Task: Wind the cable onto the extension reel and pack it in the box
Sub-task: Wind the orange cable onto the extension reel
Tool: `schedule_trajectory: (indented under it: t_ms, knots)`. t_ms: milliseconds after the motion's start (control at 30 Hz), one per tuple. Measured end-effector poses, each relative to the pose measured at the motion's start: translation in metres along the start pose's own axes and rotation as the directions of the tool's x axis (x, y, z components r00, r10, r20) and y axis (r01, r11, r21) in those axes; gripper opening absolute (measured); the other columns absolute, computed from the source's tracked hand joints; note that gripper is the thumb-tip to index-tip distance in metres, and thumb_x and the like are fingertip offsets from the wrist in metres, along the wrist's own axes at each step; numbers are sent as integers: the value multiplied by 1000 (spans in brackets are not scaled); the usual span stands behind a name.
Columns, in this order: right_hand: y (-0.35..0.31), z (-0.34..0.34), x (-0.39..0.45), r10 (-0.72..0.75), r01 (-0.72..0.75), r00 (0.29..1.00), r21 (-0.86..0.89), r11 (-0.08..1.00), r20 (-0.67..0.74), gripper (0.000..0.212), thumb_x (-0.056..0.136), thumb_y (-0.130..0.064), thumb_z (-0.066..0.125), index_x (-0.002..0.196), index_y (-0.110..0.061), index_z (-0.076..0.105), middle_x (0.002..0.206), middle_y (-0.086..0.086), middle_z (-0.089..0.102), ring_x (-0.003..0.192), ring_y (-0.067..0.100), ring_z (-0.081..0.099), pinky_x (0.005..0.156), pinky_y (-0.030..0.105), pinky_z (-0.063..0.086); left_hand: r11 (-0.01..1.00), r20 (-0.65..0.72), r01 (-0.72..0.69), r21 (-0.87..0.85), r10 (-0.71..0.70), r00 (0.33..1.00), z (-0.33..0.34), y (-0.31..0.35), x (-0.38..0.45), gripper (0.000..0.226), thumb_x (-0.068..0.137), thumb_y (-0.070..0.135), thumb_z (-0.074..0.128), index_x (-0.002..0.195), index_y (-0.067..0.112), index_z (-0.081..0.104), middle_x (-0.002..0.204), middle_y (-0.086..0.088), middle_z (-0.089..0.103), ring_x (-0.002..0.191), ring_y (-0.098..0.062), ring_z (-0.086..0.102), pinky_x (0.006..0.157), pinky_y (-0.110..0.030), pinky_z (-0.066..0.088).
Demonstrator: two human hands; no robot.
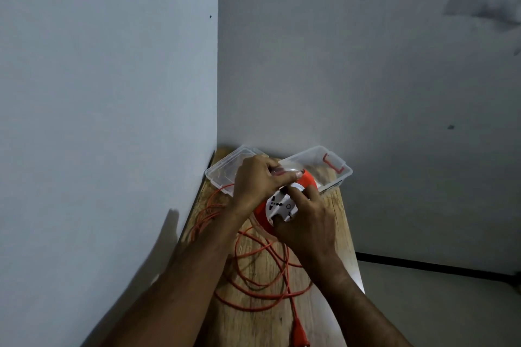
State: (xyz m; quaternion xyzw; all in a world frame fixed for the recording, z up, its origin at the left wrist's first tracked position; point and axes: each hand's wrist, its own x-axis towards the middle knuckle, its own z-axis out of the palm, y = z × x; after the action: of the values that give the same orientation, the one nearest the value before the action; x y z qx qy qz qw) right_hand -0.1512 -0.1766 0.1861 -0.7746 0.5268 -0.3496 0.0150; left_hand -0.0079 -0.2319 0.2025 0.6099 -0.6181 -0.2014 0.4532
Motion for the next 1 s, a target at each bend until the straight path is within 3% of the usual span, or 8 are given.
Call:
schedule_trajectory:
  t_ms: [200,333,433,633,700,800,900,1000]
  knots:
    - [-12,7,0,542,-456,841,529,716,-9,51,63,-42,94,102,-30,64,94,-13,68,80,1,69,63,13,57,1000,-65,-12,28,14,998,1,3,-1,51,74,67,76,83,17,81,74,6,70,66,-6,66,57,-29,53]
    - [-22,16,8,716,-656,364,710,-257,596,52,69,-37,92,107,-14,64,110,12,71,95,34,73,73,51,64,987,-86,-92,128,103,991,7,11,-9,52,75,64,78,94,15,81,86,3,71,75,-10,64,63,-27,52]
    - [-31,3,12,553,-564,317,622,-542,770,39,90,-25,77,118,-6,57,109,19,67,92,31,69,73,47,63,988,-73,-79,131,90,993,5,9,-10,49,75,63,78,90,16,80,83,5,71,72,-9,63,61,-25,48]
    - [-21,-4,-9,717,-650,484,755,-89,501,19,94,-4,65,110,4,60,81,16,68,72,38,76,52,32,57,997,-90,74,-21,-75,993,0,-12,-6,60,70,73,71,64,13,72,61,2,70,55,-12,66,56,-41,55]
    - [-20,-4,-17,699,-564,680,769,303,223,14,91,-6,69,103,-8,61,90,13,70,77,35,76,56,36,59,996,-79,88,-21,-89,993,-2,-14,-5,58,70,72,72,64,14,73,61,3,71,54,-11,67,54,-39,56]
    - [-6,1,-26,202,-173,976,279,945,-79,26,86,-18,75,110,-20,66,105,1,69,89,16,70,69,30,59,993,-44,114,-40,-116,992,-1,-17,-1,59,70,74,72,66,15,74,64,2,73,56,-12,69,56,-41,60]
    - [1,5,-24,-61,65,997,-106,992,41,46,85,-22,74,129,-19,60,125,8,59,84,16,64,56,19,47,995,-19,96,-35,-97,995,1,-16,2,62,70,76,67,68,15,75,65,0,73,60,-16,69,62,-44,60]
    - [2,7,-20,-51,64,992,-111,992,116,58,82,-23,75,135,-20,53,132,10,52,77,9,53,51,9,30,997,9,78,-16,-78,997,0,-15,4,54,77,65,75,62,13,71,59,-1,68,54,-15,62,60,-41,55]
